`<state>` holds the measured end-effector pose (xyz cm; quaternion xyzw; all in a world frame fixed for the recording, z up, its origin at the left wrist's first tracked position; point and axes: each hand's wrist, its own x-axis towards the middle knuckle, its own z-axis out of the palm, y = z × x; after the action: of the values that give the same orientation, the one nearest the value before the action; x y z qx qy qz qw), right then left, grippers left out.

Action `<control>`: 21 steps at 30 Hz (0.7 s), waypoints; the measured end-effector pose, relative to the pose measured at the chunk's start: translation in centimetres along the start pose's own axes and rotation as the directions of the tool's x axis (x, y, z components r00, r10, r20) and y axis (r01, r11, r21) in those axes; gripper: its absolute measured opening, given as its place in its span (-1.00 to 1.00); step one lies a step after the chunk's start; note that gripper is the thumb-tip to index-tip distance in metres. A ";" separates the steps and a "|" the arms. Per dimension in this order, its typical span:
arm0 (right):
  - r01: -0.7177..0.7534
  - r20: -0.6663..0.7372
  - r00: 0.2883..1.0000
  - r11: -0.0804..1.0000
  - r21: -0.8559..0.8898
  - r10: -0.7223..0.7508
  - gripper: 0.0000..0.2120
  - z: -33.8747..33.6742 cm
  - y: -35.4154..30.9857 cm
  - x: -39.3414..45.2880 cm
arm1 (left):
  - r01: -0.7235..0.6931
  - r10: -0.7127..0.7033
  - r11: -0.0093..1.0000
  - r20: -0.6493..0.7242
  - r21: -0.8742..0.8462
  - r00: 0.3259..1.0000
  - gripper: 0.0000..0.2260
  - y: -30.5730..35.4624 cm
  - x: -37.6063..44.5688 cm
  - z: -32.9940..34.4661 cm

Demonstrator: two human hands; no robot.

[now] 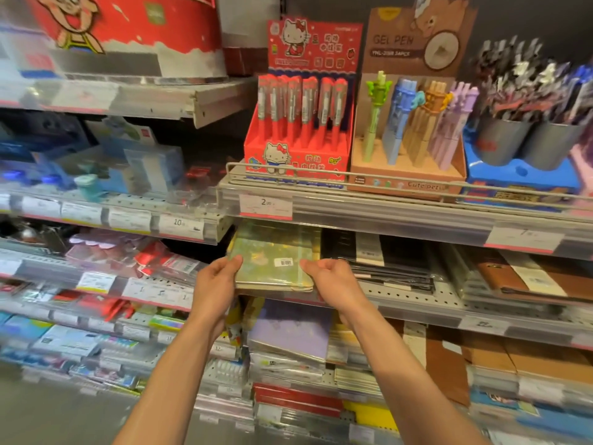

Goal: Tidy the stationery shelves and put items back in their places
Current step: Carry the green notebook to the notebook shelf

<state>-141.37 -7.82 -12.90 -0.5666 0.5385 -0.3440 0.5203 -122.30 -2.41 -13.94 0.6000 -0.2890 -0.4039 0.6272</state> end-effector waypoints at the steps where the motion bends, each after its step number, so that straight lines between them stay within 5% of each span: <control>1: 0.000 -0.008 1.000 1.000 0.000 0.000 -0.71 0.2 0.0 0.1 | -0.004 0.004 1.000 -0.003 0.021 1.000 -0.85 0.0 0.3 -0.2; 8: 0.063 -0.015 0.998 0.991 -0.121 -0.065 -0.54 -0.2 -0.1 -0.7 | -0.121 0.138 0.960 -0.051 0.252 0.989 -0.64 -0.1 -0.1 -0.9; 13: 0.158 -0.084 0.975 0.910 -0.384 -0.205 -0.57 -2.3 0.8 -2.1 | -0.369 0.501 0.746 -0.102 0.554 0.859 -0.67 0.1 -2.4 -2.0; 18: 0.260 -0.143 0.903 0.780 -0.570 -0.405 -0.61 -7.0 2.5 -4.9 | -0.553 0.657 0.580 0.058 0.599 0.752 -0.76 1.2 -5.5 1.4; 21: 0.254 -0.189 0.867 0.734 -0.630 -0.462 -0.69 -10.9 3.1 -6.7 | -0.615 0.626 0.592 0.183 0.521 0.758 -0.78 1.3 -7.0 5.7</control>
<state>-153.73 -3.32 -12.36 -0.7260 0.5763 -0.3466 0.1439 -130.44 0.55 -11.18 0.6194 -0.5768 -0.0532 0.5299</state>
